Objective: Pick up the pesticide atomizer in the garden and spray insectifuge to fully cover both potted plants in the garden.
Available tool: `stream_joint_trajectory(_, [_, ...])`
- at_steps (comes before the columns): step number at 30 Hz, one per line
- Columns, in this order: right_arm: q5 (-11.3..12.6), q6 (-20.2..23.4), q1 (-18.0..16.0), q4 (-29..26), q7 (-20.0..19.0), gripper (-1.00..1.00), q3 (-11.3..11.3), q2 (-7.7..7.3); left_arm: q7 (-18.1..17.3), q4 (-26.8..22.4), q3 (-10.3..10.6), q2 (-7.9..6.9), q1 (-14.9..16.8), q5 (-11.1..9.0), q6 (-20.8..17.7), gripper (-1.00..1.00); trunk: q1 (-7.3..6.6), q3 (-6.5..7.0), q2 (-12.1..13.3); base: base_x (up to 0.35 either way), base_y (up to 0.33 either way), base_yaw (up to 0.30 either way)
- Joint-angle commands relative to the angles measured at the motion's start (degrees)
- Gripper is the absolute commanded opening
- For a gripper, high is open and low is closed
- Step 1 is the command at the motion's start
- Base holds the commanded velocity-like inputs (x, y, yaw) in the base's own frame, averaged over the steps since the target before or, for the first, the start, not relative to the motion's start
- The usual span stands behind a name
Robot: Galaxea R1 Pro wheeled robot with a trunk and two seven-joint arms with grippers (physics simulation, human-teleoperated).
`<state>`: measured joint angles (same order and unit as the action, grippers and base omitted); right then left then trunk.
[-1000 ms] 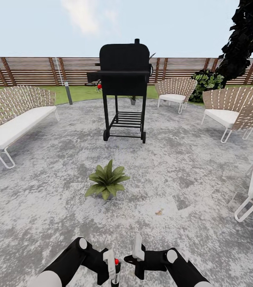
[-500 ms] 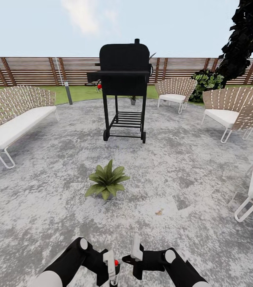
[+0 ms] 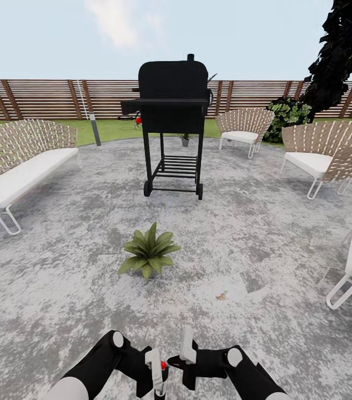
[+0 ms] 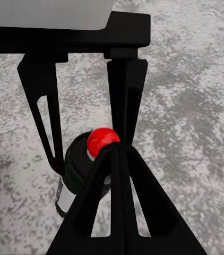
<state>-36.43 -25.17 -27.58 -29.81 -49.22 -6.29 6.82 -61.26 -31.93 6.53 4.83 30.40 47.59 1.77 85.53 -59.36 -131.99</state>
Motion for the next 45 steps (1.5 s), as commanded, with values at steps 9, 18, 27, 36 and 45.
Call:
stream_joint_trajectory(9, [-0.47, -0.23, -0.01, -0.07, -0.01, -1.00, 0.05, 0.04, -0.49, -0.14, -0.09, -0.06, 0.01, 0.15, 0.53, -1.00, -0.01, -0.05, -0.02, 0.000, 0.000, 0.000])
stream_joint_trajectory(18, [-0.48, -0.23, -0.01, -0.07, -0.02, -1.00, 0.05, 0.04, -0.69, -0.12, -0.17, -0.09, 0.04, -0.13, 0.74, -1.00, -0.01, -0.05, -0.02, 0.000, 0.000, 0.000])
stream_joint_trajectory(27, [-0.48, -0.23, -0.01, 0.02, 0.00, -1.00, 0.05, 0.04, -1.98, -0.15, -0.26, -0.09, 0.10, -0.33, 0.94, -1.00, -0.01, -0.05, -0.02, 0.000, 0.000, 0.000])
stream_joint_trajectory(36, [-0.48, -0.23, -0.01, 0.08, 0.00, -1.00, 0.05, 0.04, -2.03, -0.11, -0.29, -0.12, 0.11, -0.37, 0.92, -1.00, -0.01, -0.05, -0.02, 0.000, 0.000, 0.000])
stream_joint_trajectory(45, [-0.48, -0.23, -0.01, 0.11, 0.00, -1.00, 0.05, 0.04, -1.42, 0.01, -0.31, -3.96, -0.11, 0.40, 0.96, -1.00, -0.01, -0.05, -0.02, 0.000, 0.000, 0.000])
